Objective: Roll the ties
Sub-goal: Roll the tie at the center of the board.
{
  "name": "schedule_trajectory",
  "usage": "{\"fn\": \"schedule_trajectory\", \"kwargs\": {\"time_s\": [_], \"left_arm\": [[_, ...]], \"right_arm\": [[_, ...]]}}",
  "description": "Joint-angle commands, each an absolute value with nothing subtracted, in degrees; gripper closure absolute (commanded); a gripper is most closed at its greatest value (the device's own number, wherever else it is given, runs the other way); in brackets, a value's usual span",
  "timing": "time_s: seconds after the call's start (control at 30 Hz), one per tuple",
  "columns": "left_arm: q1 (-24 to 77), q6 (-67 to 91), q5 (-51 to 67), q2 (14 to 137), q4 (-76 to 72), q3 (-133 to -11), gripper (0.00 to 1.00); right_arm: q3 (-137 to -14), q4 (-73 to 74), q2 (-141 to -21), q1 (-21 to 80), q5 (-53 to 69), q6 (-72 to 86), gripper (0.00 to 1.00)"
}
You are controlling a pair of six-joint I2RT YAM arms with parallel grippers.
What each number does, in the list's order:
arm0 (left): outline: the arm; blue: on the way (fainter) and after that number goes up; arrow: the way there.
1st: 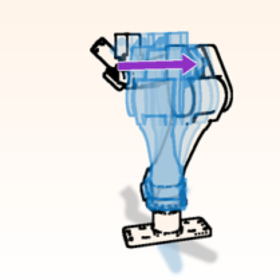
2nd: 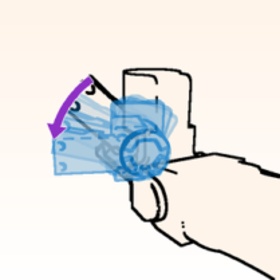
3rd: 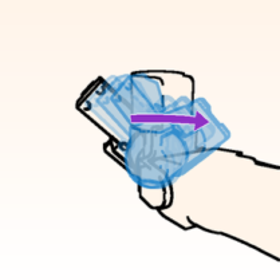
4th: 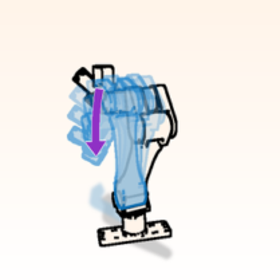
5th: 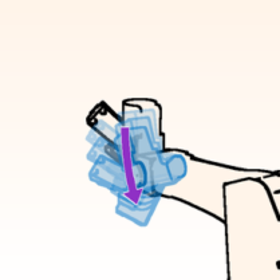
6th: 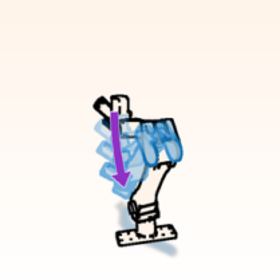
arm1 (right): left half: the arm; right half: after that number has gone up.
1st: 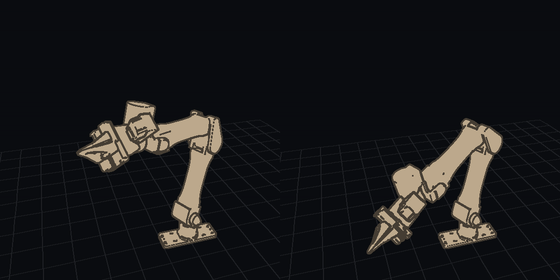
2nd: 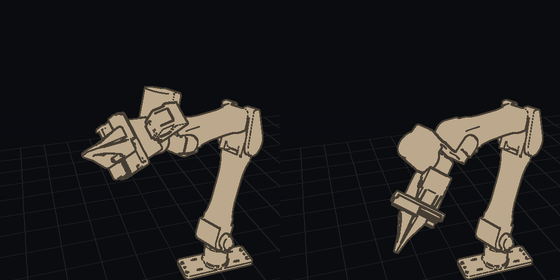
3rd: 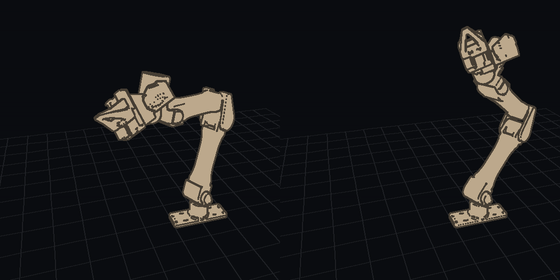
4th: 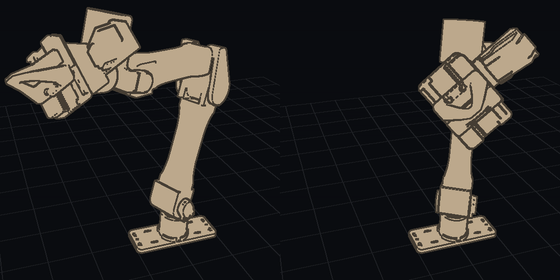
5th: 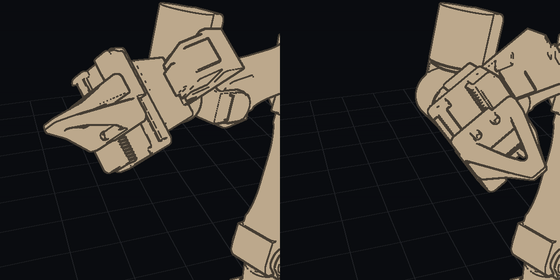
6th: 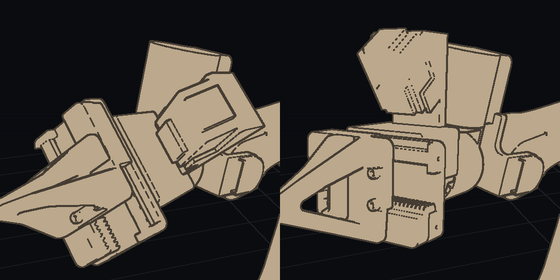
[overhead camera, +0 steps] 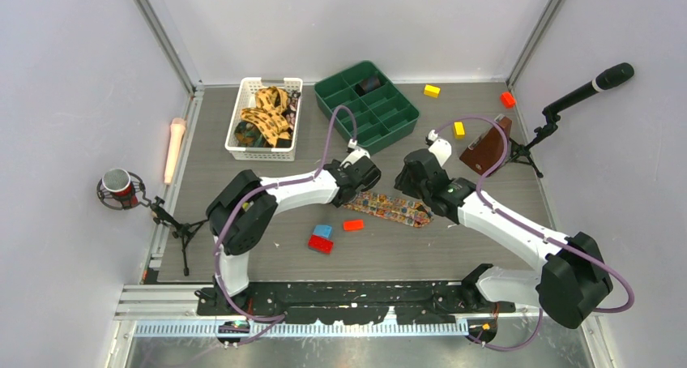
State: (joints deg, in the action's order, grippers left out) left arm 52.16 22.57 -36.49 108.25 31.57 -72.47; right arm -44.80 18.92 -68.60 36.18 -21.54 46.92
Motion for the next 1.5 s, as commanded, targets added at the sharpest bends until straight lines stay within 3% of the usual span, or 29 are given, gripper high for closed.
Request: {"fn": "schedule_trajectory", "kwargs": {"time_s": [0.0,0.2,0.37,0.8,1.17,1.47], "left_arm": [[52.6,24.4,-34.2,109.1,30.3,-74.8,0.55],[52.5,24.2,-34.2,110.1,30.1,-75.4,0.62],[52.5,24.1,-34.1,110.5,30.2,-75.7,0.63],[52.4,25.3,-30.3,105.4,31.8,-76.1,0.54],[51.7,25.8,-26.1,97.1,31.9,-74.9,0.55],[41.6,30.2,-12.9,89.2,20.8,-62.6,0.58]], "right_arm": [[-44.7,18.4,-67.3,35.9,-21.6,47.4,0.59],[-45.1,18.5,-67.6,35.9,-20.9,47.1,0.59],[-45.1,18.5,-67.7,35.9,-20.7,47.0,0.59],[-45.0,16.3,-67.2,35.8,-17.7,45.9,0.58],[-44.2,13.1,-67.7,35.8,-15.9,45.5,0.58],[-48.4,2.5,-78.2,36.8,6.6,45.2,0.61]]}}
